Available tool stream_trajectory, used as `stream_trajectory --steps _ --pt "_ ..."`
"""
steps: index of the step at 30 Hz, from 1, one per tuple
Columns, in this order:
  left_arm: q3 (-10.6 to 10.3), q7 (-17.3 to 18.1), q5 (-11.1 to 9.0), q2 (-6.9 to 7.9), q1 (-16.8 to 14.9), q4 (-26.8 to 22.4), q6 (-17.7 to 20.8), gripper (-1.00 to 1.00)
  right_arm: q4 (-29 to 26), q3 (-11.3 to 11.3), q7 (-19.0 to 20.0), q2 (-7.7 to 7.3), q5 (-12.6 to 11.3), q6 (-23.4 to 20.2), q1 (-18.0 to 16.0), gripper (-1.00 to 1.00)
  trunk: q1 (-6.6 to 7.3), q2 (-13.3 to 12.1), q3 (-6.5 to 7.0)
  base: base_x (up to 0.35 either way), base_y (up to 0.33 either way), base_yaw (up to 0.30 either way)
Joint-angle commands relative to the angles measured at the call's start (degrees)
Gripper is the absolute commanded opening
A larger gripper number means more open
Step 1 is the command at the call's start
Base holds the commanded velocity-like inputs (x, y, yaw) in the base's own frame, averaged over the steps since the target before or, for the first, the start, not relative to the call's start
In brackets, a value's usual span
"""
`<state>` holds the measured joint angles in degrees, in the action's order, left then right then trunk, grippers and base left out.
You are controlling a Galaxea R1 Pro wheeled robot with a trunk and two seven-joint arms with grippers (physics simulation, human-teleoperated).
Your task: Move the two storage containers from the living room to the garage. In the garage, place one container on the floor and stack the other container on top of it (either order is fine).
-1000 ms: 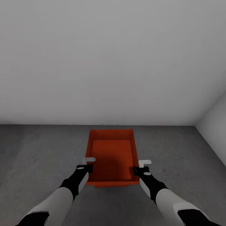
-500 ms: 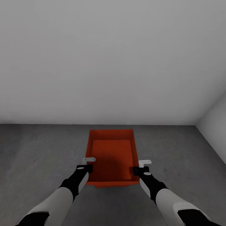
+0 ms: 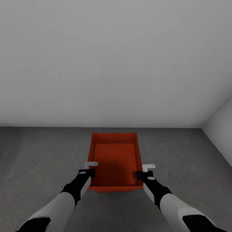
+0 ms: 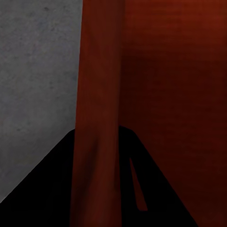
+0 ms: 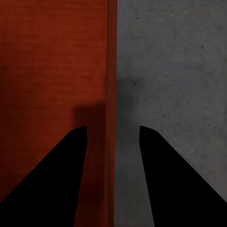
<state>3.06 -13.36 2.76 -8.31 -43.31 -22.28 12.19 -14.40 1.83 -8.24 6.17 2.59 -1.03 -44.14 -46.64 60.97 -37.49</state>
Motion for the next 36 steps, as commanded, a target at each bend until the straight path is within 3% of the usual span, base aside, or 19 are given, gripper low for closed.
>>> stream_trajectory --steps 1,20,36 --pt "0.10 0.18 -0.21 -0.12 -0.02 -0.22 -3.67 -1.00 0.16 -0.16 -0.19 0.15 -0.74 -0.11 -0.03 -1.00 -0.23 0.45 -0.23 0.000 0.000 0.000" --pt "0.10 0.18 -0.21 -0.13 -0.02 -0.23 -3.66 -1.00 0.16 -0.16 -0.19 0.15 -0.74 -0.13 -0.04 -1.00 -4.40 8.07 -3.64 0.000 0.000 0.000" --pt "0.10 0.21 -0.22 -0.12 -0.02 -0.31 -3.70 -1.00 0.16 -0.16 -0.19 0.15 -0.74 -0.16 -0.03 -1.00 -4.40 8.07 -3.64 0.000 0.000 0.000"
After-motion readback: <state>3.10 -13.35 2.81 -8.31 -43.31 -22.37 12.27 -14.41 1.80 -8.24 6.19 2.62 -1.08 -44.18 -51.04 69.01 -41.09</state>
